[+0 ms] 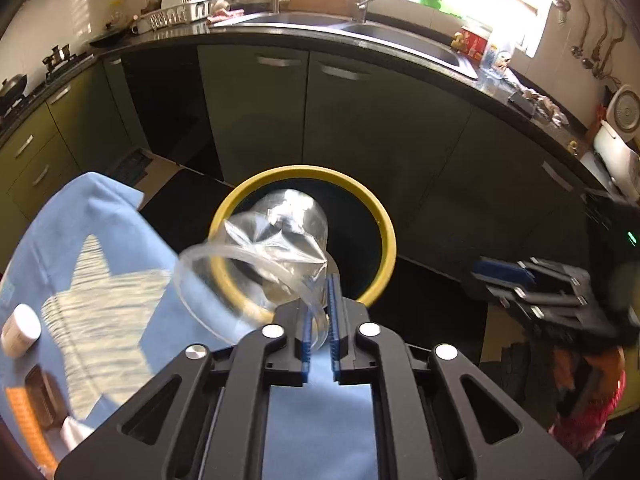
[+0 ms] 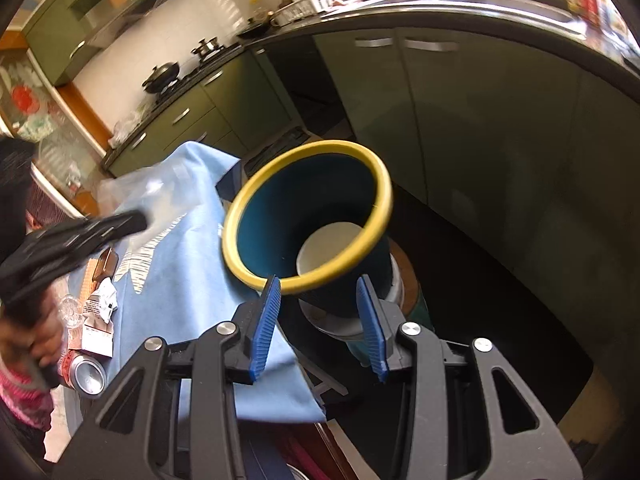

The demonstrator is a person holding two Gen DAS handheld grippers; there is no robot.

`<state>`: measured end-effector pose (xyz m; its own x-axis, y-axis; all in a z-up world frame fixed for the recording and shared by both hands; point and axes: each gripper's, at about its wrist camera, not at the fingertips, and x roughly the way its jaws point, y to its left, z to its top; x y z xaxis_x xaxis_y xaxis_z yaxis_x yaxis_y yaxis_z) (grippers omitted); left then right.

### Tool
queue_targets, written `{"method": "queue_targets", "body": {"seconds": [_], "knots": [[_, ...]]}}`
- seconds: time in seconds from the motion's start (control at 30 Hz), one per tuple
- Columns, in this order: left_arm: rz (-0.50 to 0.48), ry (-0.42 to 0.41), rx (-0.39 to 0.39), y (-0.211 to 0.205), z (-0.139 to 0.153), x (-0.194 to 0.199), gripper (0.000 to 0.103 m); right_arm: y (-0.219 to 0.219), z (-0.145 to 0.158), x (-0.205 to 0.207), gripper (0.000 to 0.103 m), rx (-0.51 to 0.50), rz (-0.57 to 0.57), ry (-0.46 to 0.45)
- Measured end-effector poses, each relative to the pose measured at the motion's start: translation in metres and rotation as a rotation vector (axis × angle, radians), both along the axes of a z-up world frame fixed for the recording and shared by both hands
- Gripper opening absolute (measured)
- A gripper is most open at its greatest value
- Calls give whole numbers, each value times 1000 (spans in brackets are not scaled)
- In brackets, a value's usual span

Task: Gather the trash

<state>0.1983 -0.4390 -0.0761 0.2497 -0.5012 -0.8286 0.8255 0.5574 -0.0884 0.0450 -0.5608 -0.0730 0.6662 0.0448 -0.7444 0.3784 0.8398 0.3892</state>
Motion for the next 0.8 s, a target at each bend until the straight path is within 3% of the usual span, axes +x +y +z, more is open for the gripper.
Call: {"method": "queue_targets", "body": {"seconds": [0.07, 0.1, 0.27, 0.4, 0.63, 0.8], "knots": [[27, 6, 15, -25, -11, 13, 58, -6, -5, -7, 41, 16, -12, -1], [42, -6, 17, -30, -15, 17, 64, -9, -9, -9, 41, 24, -17, 1], [77, -19, -45, -19, 3, 22, 65, -10, -17, -8, 41, 36, -4, 1], [101, -67, -141, 31, 40, 5, 74, -1, -26, 3, 41, 49, 44, 15], [234, -243, -246, 166, 95, -38, 91, 28, -21, 25, 41, 30, 154, 27], [399, -351, -234, 266, 106, -54, 98, 73, -3, 49, 44, -4, 290, 17]]}}
